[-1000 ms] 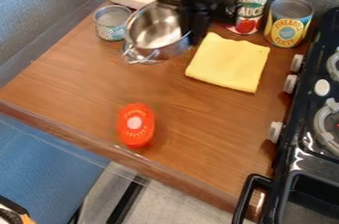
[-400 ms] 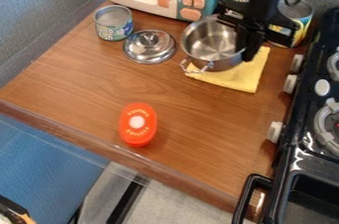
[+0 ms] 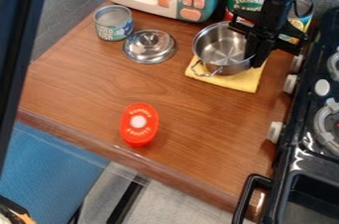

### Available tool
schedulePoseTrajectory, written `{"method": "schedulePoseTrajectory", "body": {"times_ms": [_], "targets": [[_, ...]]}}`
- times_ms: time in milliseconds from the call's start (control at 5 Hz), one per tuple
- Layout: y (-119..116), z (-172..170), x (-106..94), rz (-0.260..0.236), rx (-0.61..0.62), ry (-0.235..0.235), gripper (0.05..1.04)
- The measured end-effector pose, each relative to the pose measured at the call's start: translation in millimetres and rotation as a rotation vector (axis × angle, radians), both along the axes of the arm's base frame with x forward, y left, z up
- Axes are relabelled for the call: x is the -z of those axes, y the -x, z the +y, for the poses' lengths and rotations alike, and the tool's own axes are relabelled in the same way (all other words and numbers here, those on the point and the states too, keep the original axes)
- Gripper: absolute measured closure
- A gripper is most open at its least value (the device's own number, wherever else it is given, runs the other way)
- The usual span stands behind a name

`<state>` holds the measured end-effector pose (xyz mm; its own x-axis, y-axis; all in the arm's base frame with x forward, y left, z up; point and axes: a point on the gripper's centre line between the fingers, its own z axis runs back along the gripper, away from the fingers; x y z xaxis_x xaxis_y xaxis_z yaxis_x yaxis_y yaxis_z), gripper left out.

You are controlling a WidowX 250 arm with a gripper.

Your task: Put the silver pot in the top of the yellow cloth

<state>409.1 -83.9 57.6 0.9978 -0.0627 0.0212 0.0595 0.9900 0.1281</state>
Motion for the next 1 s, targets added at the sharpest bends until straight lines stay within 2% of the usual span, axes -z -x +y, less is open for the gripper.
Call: {"method": "schedulePoseTrajectory", "body": {"times_ms": [200, 400, 600, 800, 1000], "targets": [[0, 3, 10.8, 0.030, 0.000, -0.020, 1.006], [0, 2, 10.5, 0.033, 0.011, -0.018, 0.977], [1, -2, 6.3, 0.052, 0.022, 0.012, 0.806], [4, -4, -4.6, 0.040, 0.034, 0.058, 0.528], [8, 1, -46.4, -0.055, 0.029, 0.121, 0.227]]}}
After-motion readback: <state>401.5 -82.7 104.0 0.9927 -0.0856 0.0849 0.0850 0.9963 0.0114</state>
